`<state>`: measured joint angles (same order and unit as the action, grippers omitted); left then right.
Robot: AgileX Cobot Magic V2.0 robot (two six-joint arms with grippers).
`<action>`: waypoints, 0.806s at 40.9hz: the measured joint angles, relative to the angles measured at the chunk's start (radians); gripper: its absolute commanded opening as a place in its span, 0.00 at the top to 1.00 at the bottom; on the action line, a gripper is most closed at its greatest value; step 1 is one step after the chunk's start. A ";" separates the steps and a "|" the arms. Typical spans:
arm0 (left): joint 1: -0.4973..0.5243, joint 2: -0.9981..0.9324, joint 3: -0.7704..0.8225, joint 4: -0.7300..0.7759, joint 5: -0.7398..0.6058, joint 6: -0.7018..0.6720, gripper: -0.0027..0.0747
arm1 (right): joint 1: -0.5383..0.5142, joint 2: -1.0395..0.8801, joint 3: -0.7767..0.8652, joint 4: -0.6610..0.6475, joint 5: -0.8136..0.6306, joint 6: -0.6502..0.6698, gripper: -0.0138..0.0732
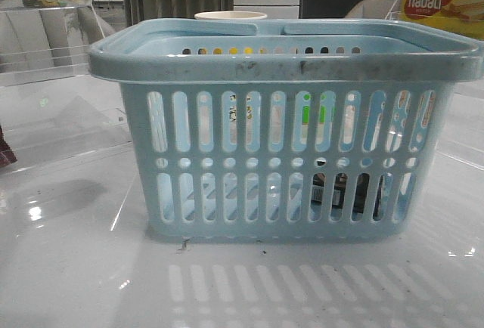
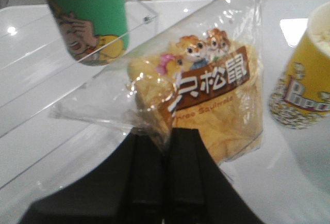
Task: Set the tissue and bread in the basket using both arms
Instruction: 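Reach the left gripper to the shelf and grasp the bagged bread, then carry the bagged bread over the basket and open the left gripper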
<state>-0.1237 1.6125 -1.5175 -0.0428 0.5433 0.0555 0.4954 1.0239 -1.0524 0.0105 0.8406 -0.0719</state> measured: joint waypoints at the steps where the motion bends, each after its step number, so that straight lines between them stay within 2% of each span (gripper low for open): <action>1: -0.012 -0.015 0.000 0.000 0.014 0.000 0.85 | 0.000 0.000 0.000 0.000 0.000 0.000 0.22; 9: -0.161 -0.128 0.000 0.000 0.142 0.034 0.85 | 0.000 0.000 0.000 0.000 0.000 0.000 0.22; 19: -0.389 -0.139 -0.003 0.002 0.312 0.142 0.85 | 0.000 0.000 0.000 0.000 0.000 0.000 0.22; 26: -0.501 -0.084 -0.003 0.000 0.319 0.161 0.85 | 0.000 0.000 0.000 0.000 0.000 0.000 0.22; 33: -0.527 0.012 -0.003 0.000 0.293 0.164 0.85 | 0.000 0.000 0.000 0.000 0.000 0.000 0.22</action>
<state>-0.6511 1.6243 -1.5200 -0.0428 0.8368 0.2193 0.4954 1.0239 -1.0524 0.0105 0.8406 -0.0719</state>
